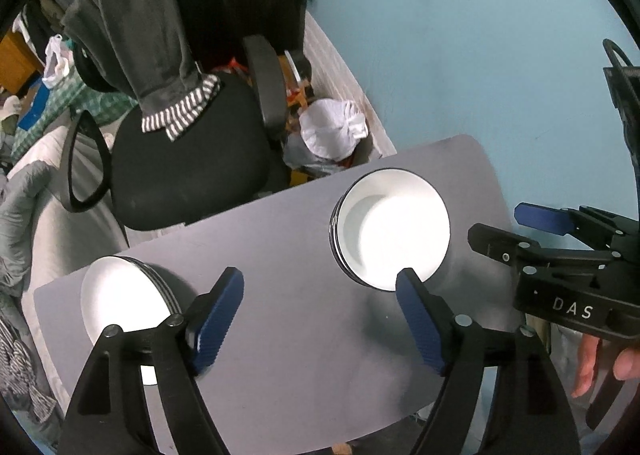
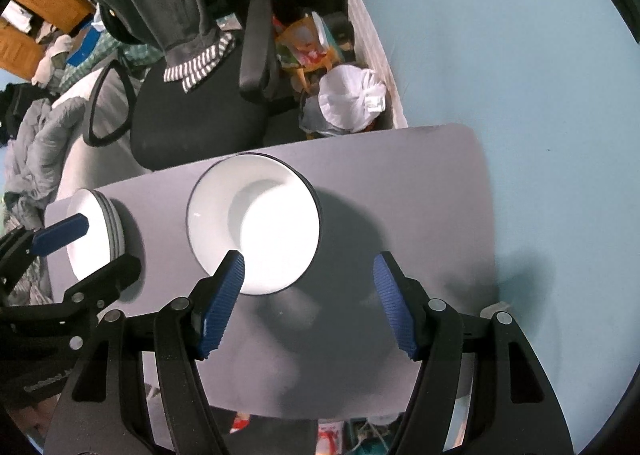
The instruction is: Organize plates and bowls
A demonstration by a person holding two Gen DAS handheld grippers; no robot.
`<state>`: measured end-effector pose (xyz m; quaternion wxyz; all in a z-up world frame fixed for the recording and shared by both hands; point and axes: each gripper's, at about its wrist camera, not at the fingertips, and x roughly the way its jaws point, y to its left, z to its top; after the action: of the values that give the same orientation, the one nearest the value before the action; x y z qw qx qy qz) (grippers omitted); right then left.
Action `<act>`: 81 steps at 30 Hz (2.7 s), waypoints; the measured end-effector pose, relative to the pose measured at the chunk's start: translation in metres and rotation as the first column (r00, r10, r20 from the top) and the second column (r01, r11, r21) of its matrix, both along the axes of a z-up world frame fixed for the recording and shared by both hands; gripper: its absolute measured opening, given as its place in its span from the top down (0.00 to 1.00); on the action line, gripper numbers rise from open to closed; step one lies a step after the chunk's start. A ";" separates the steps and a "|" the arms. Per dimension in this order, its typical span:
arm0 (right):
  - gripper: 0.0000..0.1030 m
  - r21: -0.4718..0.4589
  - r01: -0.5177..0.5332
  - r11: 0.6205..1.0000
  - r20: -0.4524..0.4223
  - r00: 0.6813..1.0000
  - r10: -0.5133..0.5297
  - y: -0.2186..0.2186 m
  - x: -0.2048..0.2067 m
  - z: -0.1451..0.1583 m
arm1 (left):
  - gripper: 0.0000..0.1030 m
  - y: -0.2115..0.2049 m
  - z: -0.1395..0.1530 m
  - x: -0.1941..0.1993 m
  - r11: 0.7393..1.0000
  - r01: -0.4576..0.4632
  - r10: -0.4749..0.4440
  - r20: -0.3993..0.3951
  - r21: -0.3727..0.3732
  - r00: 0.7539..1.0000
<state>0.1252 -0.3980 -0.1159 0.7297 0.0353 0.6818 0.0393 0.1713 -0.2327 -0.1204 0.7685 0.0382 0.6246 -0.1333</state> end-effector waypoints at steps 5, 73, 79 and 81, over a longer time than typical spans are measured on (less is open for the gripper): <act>0.36 0.003 -0.014 1.000 0.049 0.999 0.014 0.004 -0.006 0.016 | 0.22 0.004 0.011 -0.009 1.000 0.010 -0.009 0.035 -0.023 0.999; 0.64 0.303 -0.093 0.948 -0.207 0.965 0.161 -0.021 0.047 -0.119 | 0.66 -0.004 -0.148 0.056 0.953 -0.151 0.032 -0.409 -0.262 0.912; 0.63 0.297 -0.080 0.951 -0.240 0.958 0.156 -0.020 0.051 -0.121 | 0.68 -0.001 -0.151 0.060 0.950 -0.158 0.025 -0.439 -0.269 0.898; 0.63 0.276 -0.112 0.955 -0.223 0.958 0.177 -0.018 0.050 -0.120 | 0.67 -0.002 -0.151 0.060 0.950 -0.161 0.028 -0.438 -0.268 0.898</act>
<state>0.1754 -0.4155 -0.2359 0.6238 0.0851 0.7564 0.1777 0.2311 -0.2349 -0.2718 0.6146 -0.1388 0.7522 -0.1929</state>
